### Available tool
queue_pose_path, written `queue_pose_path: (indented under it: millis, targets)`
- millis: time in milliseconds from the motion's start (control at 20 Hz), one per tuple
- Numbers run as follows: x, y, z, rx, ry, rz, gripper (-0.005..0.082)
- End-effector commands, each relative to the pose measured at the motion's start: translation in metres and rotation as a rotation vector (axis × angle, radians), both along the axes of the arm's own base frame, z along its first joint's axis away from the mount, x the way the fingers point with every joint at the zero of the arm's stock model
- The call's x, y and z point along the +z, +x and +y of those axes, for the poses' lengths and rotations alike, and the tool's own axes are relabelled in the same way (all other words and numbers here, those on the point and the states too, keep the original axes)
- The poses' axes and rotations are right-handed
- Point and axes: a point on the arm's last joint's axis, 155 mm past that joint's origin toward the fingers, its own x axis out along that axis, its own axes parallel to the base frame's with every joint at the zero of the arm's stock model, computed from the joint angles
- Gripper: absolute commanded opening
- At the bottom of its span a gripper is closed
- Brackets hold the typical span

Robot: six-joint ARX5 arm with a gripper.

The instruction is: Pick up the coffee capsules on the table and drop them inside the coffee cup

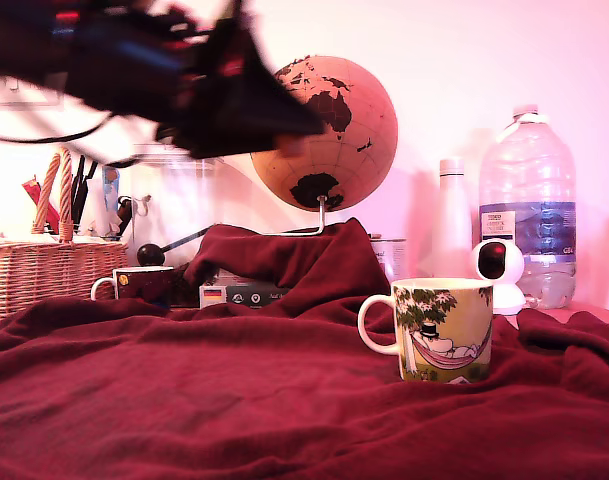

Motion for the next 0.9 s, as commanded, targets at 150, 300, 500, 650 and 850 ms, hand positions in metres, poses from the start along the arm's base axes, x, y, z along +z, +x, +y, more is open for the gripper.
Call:
queue_pose_path:
  millis: [150,300,500,650,850]
  targets:
    - [-0.018,0.005,-0.019,-0.029,0.056,0.042,0.0197]
    - [-0.021,0.010,-0.029,-0.042,0.090,0.058,0.0197]
    - [-0.029,0.017,-0.038,-0.047,0.134,0.108,0.0198]
    - [-0.034,0.021,-0.046,-0.054,0.164,0.140,0.0198]
    - [-0.046,0.024,-0.056,-0.069,0.211,0.182,0.0198]
